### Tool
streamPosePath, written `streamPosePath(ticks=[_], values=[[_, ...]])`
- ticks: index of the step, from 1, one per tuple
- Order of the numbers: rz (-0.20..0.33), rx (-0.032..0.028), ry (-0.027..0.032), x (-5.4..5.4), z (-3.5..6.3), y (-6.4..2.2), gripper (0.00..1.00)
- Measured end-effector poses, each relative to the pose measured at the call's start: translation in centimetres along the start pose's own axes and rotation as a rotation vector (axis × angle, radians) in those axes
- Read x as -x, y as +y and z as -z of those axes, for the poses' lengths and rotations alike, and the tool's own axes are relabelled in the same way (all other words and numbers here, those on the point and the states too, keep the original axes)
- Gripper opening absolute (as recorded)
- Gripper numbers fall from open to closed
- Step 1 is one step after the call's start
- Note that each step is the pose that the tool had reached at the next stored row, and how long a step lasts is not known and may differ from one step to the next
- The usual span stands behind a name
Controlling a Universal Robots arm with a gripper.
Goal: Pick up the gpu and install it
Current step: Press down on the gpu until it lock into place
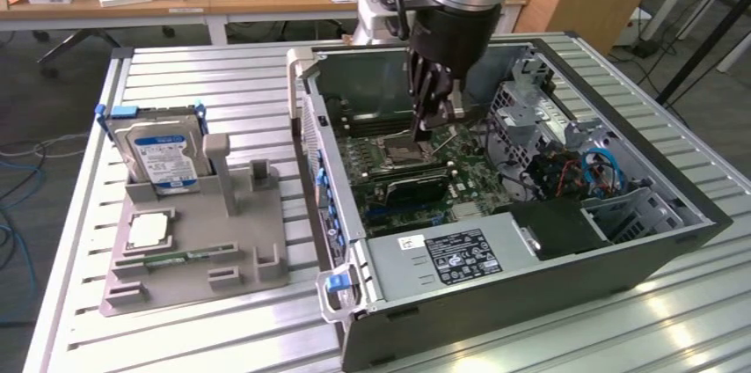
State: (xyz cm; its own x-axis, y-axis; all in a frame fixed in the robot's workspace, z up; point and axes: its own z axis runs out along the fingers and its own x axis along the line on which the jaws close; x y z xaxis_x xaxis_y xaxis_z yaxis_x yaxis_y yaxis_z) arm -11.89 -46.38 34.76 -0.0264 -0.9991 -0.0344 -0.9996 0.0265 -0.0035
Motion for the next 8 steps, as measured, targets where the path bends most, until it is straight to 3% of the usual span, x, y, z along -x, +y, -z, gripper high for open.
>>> streamPosePath(ticks=[8], values=[[-0.001, -0.0001, 0.0008, 0.0, -1.45, 0.01, 0.10]])
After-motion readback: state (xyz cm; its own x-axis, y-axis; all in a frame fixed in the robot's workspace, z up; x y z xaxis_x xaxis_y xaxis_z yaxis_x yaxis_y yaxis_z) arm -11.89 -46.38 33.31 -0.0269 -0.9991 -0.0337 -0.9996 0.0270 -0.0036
